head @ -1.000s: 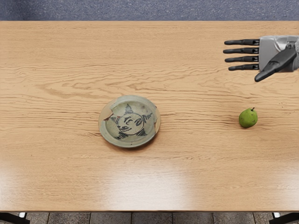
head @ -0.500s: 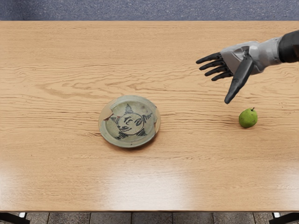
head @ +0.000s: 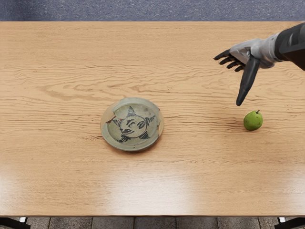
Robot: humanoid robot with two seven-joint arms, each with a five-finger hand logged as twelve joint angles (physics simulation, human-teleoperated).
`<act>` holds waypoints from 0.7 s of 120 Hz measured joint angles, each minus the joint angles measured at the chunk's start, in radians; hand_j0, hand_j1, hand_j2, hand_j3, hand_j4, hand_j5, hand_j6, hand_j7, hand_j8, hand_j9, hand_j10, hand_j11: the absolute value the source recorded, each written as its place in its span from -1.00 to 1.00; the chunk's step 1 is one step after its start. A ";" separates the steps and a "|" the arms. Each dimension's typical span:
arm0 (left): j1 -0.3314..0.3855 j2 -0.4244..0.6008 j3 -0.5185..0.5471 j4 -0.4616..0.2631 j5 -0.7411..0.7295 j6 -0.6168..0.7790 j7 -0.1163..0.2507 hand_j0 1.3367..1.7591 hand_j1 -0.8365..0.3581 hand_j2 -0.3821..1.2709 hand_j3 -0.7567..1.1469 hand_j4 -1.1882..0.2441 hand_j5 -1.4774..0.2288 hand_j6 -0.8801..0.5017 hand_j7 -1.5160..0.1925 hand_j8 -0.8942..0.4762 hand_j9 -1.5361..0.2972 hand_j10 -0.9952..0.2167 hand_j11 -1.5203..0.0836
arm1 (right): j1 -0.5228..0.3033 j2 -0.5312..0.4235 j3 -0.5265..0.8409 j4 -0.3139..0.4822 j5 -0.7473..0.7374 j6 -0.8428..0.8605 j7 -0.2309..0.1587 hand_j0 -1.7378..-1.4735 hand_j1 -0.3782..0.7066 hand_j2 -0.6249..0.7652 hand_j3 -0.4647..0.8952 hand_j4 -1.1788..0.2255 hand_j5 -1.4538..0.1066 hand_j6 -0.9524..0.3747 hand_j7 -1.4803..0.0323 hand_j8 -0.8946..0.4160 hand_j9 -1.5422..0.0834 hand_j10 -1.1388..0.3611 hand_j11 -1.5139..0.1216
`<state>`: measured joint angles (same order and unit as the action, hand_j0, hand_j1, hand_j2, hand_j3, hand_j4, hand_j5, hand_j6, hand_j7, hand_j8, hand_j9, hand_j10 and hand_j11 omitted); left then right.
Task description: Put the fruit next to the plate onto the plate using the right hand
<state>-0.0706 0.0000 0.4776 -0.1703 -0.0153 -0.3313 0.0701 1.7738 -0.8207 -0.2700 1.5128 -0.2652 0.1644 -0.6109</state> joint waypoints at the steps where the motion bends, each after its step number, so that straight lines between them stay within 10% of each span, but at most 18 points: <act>1: 0.000 0.000 0.000 0.000 0.000 0.000 0.000 0.52 0.98 -0.54 -0.21 0.66 0.73 0.27 0.77 0.31 0.68 0.64 0.90 | 0.006 -0.004 -0.008 0.009 -0.004 -0.006 0.000 -0.40 -0.87 -0.11 -0.32 0.63 0.81 0.38 0.90 0.31 0.84 0.47 0.80; 30: 0.000 0.000 0.000 0.000 0.000 0.000 0.000 0.52 0.98 -0.54 -0.21 0.66 0.73 0.27 0.77 0.31 0.68 0.64 0.90 | 0.086 -0.053 -0.204 0.194 -0.102 -0.237 0.000 -0.40 -0.87 -0.11 -0.32 0.62 0.80 0.38 0.90 0.31 0.84 0.47 0.79; 84: 0.000 0.000 0.002 0.004 0.000 0.000 0.000 0.52 0.98 -0.54 -0.21 0.66 0.73 0.27 0.77 0.31 0.68 0.64 0.90 | -0.047 -0.041 -0.251 0.232 -0.257 -0.428 0.000 -0.40 -0.86 -0.11 -0.32 0.62 0.80 0.37 0.89 0.30 0.84 0.46 0.79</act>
<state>-0.0706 0.0000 0.4794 -0.1659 -0.0153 -0.3313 0.0700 1.7273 -0.8617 -0.5210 1.7448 -0.5219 -0.2637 -0.6109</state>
